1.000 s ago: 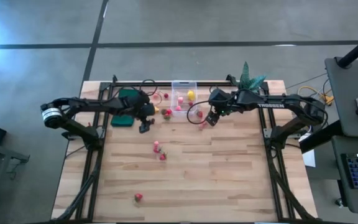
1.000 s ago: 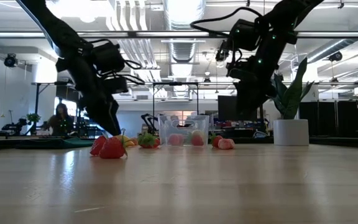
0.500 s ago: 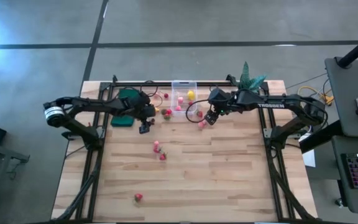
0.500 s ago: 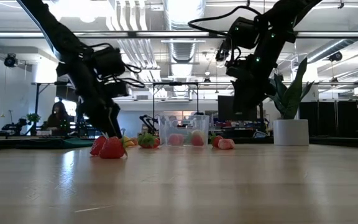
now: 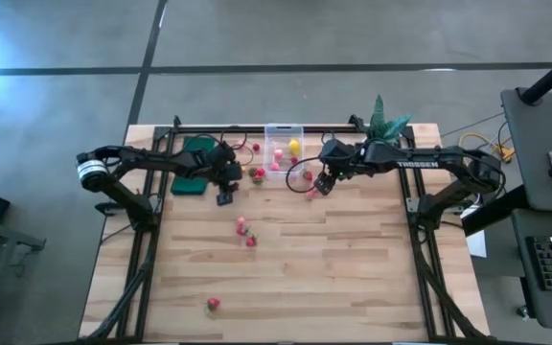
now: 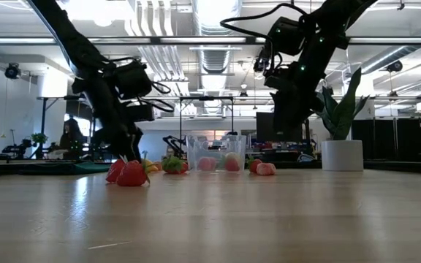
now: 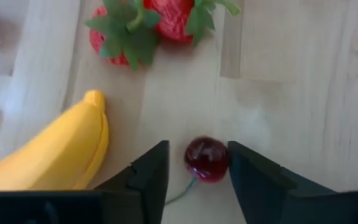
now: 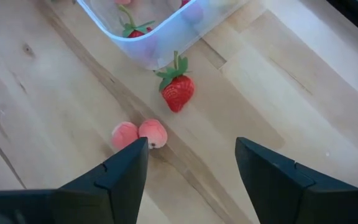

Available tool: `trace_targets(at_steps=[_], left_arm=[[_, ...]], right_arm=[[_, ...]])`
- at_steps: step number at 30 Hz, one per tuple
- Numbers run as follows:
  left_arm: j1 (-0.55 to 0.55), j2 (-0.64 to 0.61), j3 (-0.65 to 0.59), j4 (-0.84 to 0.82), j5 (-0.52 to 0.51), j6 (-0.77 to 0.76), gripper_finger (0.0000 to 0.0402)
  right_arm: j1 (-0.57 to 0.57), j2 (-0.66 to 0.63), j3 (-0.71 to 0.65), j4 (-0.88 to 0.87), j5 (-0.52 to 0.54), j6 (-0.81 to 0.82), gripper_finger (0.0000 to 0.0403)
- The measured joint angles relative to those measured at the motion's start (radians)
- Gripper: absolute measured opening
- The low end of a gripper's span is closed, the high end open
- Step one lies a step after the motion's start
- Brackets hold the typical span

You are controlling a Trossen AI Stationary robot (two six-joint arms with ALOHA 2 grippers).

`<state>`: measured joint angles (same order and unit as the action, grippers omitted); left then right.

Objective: Pick and placing Produce into tupperware
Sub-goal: Put the red cherry into the transparent bin

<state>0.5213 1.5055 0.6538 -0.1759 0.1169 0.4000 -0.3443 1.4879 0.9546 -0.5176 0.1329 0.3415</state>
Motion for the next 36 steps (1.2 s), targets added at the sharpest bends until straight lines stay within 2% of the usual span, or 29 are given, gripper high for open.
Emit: trace_targets(at_steps=[16,25,31,36], left_arm=[[-0.001,0.003,-0.004,-0.007,0.002,-0.001,0.0068],[0.0,-0.013,0.026,-0.026,-0.023,-0.028,0.0053],[-0.001,-0.097,0.133,-0.036,-0.02,-0.079,0.0052],[0.001,-0.116,0.279,0.008,-0.019,-0.009,0.0052]], right_arm=[[0.0,0.0,-0.001,0.006,0.002,-0.001,0.0233],[0.0,0.0,-0.003,0.006,0.003,-0.001,0.0233],[0.0,0.0,-0.003,0.006,0.003,-0.001,0.0233],[0.0,0.0,-0.003,0.007,0.003,-0.002,0.0233]])
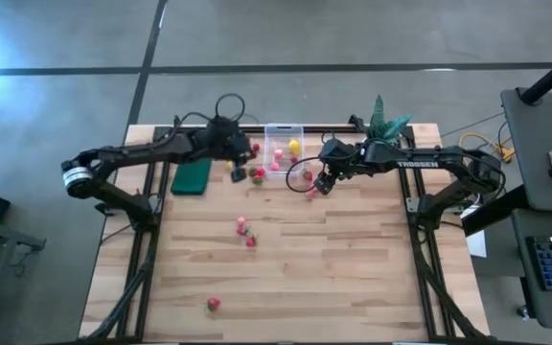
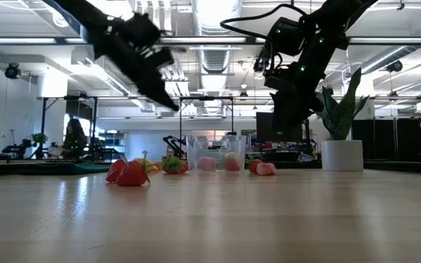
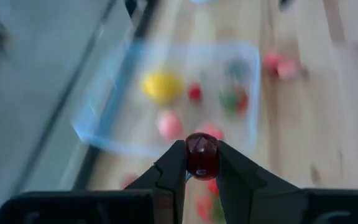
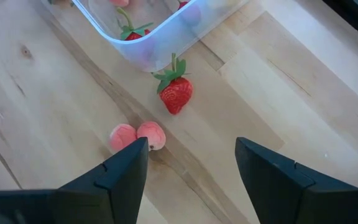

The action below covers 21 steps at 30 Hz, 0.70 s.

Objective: Pick and placing Produce into tupperware
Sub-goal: Put the red cherry into the transparent bin

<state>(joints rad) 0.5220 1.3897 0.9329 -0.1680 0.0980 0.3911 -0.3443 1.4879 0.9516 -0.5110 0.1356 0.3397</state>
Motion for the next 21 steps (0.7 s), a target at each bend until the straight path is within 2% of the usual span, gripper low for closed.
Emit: trace_targets(at_steps=[3,8,13,17,21], left_arm=[[0.002,0.066,0.089,0.01,0.001,0.016,0.0052],[0.012,0.264,0.246,0.005,-0.007,0.062,0.0052],[0.033,0.457,0.405,-0.007,-0.154,0.061,0.006],[0.033,0.511,0.492,-0.062,-0.156,0.052,0.0106],[0.031,0.514,0.496,-0.089,-0.154,-0.008,0.0171]], right_arm=[[0.0,0.0,0.0,0.0,0.001,-0.001,0.0233],[0.0,0.0,0.0,-0.001,0.023,0.0,0.0233],[0.004,-0.015,0.0,-0.012,0.023,0.016,0.0233],[0.006,-0.042,0.0,-0.025,0.023,0.042,0.0233],[0.006,-0.063,0.0,-0.047,0.025,0.054,0.0233]])
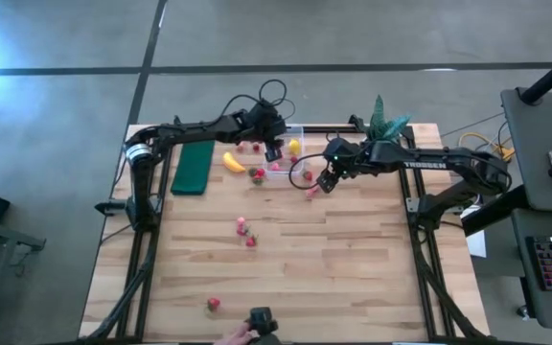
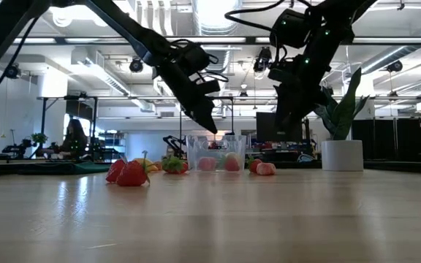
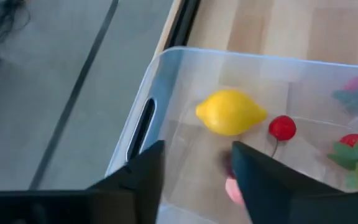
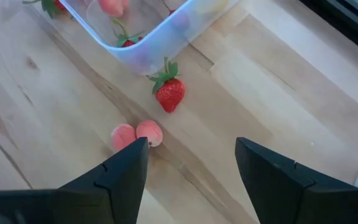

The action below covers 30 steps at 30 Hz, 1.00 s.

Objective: Pick and placing Produce into tupperware
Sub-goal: Put the red cherry into the transparent bin, then put the red strawberry into the transparent bin

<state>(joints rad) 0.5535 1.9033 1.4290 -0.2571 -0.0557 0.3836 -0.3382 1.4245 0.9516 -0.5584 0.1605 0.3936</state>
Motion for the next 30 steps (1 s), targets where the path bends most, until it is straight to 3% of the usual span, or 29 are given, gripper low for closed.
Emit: trace_targets(at_steps=[4,7,13,30], left_arm=[[0.001,-0.038,-0.003,-0.079,-0.019,-0.019,0.0224],[-0.002,-0.075,-0.013,-0.198,-0.009,-0.092,0.0241],[-0.011,-0.169,-0.056,-0.308,0.135,-0.237,0.0244],[-0.027,-0.412,-0.315,-0.252,0.06,-0.306,0.0244]], right_arm=[[0.0,-0.01,0.0,-0.009,0.0,0.0,0.0233],[0.0,-0.009,-0.002,-0.008,-0.006,-0.001,0.0233],[-0.001,0.044,-0.006,0.013,-0.03,-0.005,0.0233],[0.004,0.259,0.008,0.219,-0.063,-0.298,0.0233]])
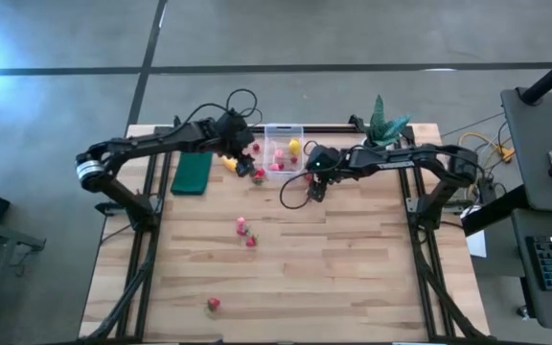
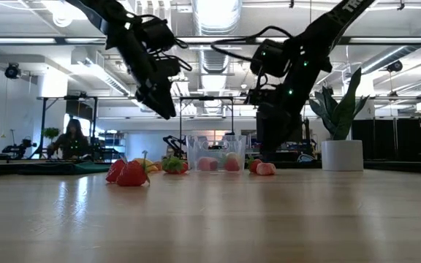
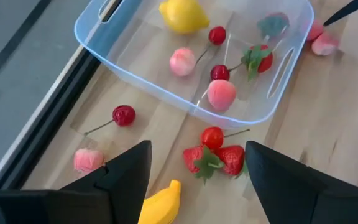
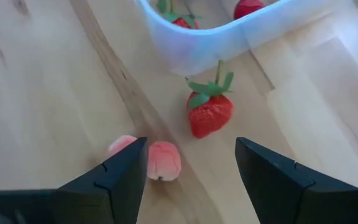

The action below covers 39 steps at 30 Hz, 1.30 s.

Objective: Pick and placing Produce into tupperware
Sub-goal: Put the red strawberry into the transparent bin

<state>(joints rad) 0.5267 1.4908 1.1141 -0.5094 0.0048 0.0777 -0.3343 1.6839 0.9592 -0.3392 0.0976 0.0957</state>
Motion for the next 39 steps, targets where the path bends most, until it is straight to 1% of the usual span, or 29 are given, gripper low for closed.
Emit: trace_targets(at_steps=[8,15,22,30,32,39], left_arm=[[0.0,-0.067,-0.103,0.15,-0.003,-0.021,0.0245],[0.0,-0.066,-0.103,0.23,-0.003,-0.015,0.0245],[0.001,-0.055,-0.106,0.247,-0.003,-0.011,0.0245],[0.004,-0.053,-0.106,0.273,-0.014,0.041,0.0245],[0.004,-0.053,-0.106,0.273,-0.015,0.051,0.0245],[0.004,-0.053,-0.106,0.272,-0.016,0.06,0.0245]], right_arm=[[-0.011,0.08,0.047,0.022,0.008,-0.008,0.0233],[-0.033,0.146,0.121,0.02,0.007,-0.053,0.0233],[-0.042,0.199,0.168,-0.04,-0.02,-0.045,0.0226],[-0.047,0.19,0.172,-0.064,-0.019,-0.038,0.0194],[-0.049,0.19,0.17,-0.086,-0.019,-0.024,0.0181],[-0.051,0.19,0.168,-0.082,-0.019,0.009,0.0127]])
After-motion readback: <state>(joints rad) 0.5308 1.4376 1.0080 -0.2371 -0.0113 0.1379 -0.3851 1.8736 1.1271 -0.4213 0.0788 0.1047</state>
